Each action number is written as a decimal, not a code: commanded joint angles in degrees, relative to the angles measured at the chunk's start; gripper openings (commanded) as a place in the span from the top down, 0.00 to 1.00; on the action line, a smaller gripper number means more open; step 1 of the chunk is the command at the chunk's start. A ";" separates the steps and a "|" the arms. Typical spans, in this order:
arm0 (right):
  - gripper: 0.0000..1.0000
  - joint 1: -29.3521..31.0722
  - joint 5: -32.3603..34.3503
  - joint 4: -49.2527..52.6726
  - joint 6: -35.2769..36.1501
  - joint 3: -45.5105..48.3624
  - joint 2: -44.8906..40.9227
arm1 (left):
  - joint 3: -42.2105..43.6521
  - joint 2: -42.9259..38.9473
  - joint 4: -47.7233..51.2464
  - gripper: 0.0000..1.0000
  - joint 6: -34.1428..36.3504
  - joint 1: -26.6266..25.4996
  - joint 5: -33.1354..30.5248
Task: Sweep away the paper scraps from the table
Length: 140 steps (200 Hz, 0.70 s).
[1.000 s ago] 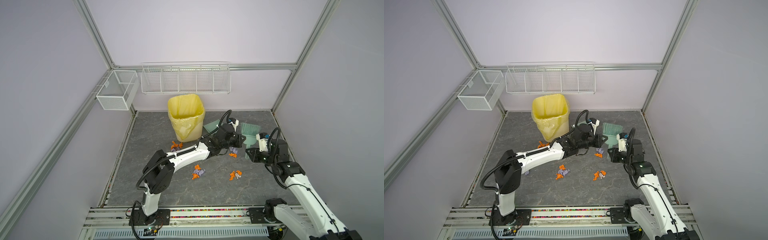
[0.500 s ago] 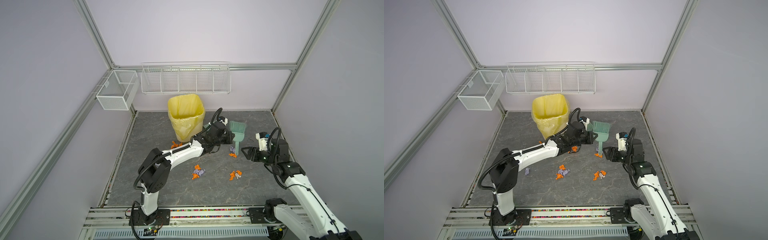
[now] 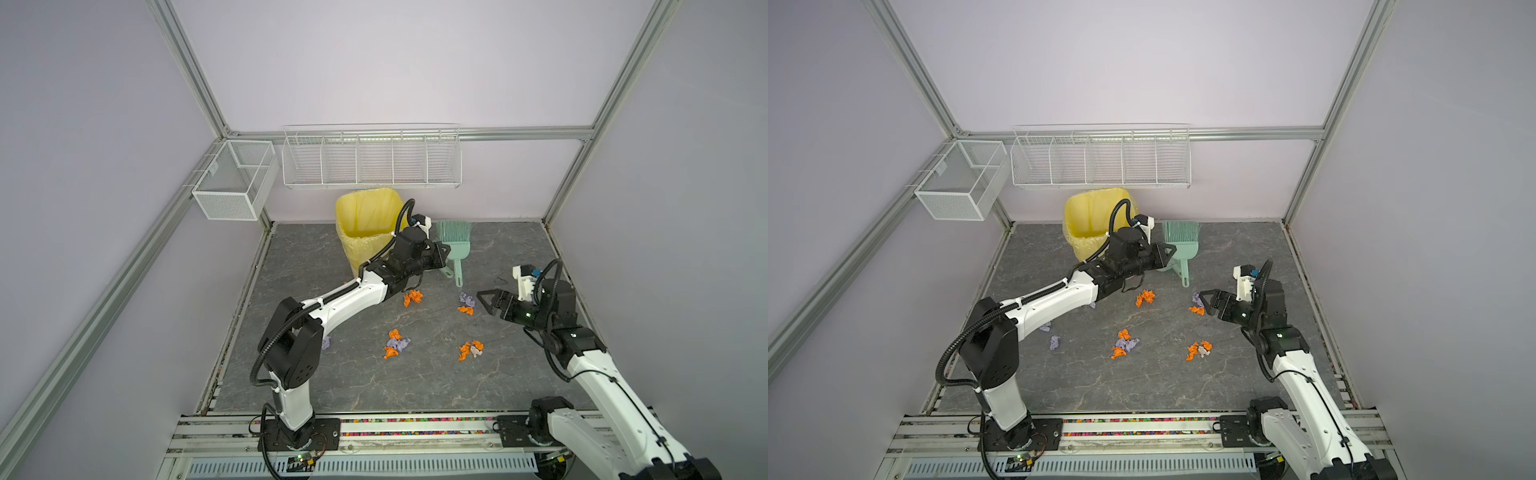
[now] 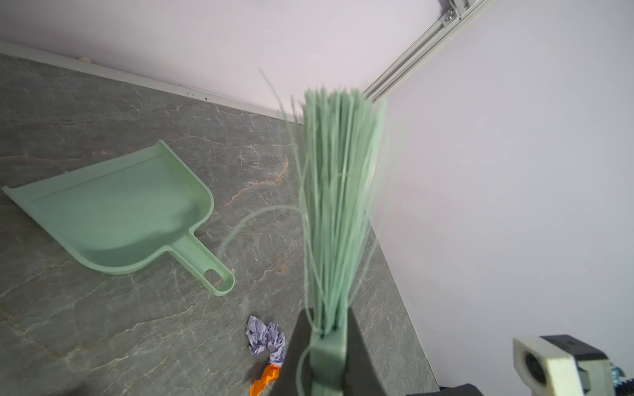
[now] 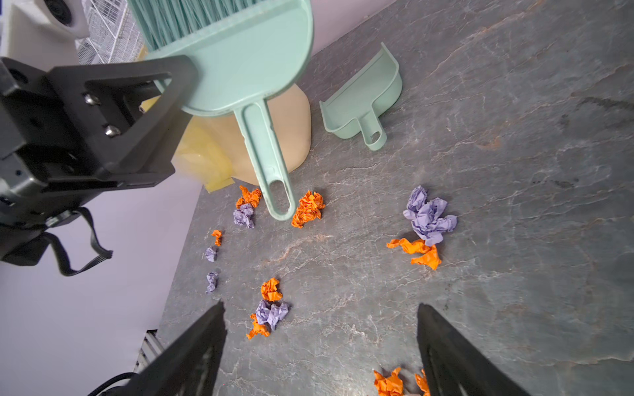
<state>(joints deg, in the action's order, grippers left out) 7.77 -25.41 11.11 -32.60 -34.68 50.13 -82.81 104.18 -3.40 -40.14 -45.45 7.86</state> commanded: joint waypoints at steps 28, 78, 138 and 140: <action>0.11 0.43 -3.68 -17.23 -14.06 4.70 -1.42 | 1.98 -0.95 -12.53 1.00 -9.32 3.88 7.70; 0.10 0.41 -4.20 -28.04 -20.94 6.34 1.10 | 4.98 1.35 -25.29 1.00 -17.36 5.46 11.81; 0.09 0.40 -6.35 -38.48 -23.78 4.91 7.16 | 6.18 6.40 -39.65 1.00 -26.85 5.55 14.68; 0.08 0.40 -6.86 -38.81 -23.75 4.73 7.57 | 6.19 6.52 -39.84 1.00 -26.95 5.55 14.70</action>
<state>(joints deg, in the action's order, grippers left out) 7.77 -29.02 -19.51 -53.56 -29.23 55.11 -77.36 108.31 -33.58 -61.56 -39.81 20.45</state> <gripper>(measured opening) 0.914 0.100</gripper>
